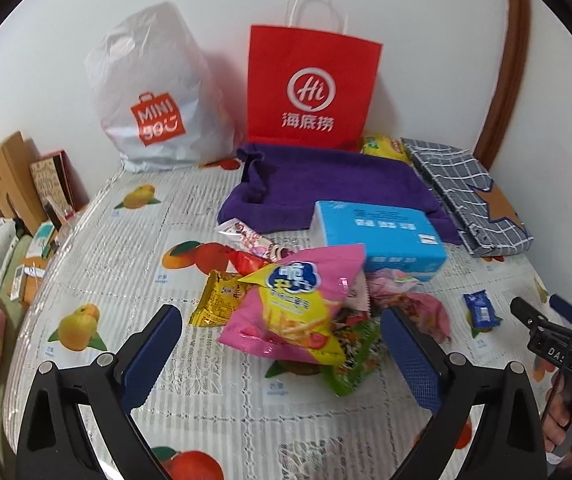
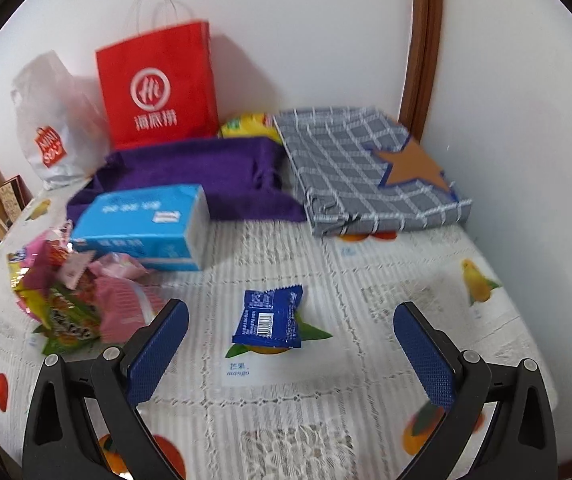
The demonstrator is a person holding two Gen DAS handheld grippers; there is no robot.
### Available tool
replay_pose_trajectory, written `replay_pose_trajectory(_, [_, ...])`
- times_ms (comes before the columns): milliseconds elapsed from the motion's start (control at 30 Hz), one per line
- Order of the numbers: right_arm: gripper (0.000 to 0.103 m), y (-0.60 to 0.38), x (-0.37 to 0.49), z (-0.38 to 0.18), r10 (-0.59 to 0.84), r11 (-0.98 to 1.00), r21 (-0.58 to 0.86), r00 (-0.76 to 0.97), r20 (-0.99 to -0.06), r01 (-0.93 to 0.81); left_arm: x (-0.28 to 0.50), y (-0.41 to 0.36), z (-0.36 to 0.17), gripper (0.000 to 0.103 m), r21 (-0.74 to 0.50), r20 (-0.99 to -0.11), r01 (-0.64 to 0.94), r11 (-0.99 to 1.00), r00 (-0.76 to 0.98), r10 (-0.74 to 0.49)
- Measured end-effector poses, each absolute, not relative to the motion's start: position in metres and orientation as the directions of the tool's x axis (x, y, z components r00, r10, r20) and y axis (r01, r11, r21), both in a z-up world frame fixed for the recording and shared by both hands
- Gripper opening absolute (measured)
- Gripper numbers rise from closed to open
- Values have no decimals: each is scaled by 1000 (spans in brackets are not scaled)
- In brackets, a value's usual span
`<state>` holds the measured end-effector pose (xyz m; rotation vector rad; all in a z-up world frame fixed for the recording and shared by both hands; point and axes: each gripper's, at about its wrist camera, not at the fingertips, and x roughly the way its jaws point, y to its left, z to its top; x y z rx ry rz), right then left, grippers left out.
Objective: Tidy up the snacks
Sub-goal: 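Grasp the pink-and-yellow chip bag with the left gripper while the right grasps the blue biscuit packet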
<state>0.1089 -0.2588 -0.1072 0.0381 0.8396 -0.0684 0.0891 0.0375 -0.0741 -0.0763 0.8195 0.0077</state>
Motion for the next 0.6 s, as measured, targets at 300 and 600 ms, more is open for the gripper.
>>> replay_pose_trajectory(300, [80, -261, 149, -158, 24, 993, 82, 555, -832, 80, 109, 64, -89, 100, -86, -756, -97, 992, 654, -2])
replay_pose_trajectory(600, [65, -246, 157, -180, -10, 999, 16, 542, -840, 43, 122, 68, -97, 100, -147, -765, -56, 987, 640, -78])
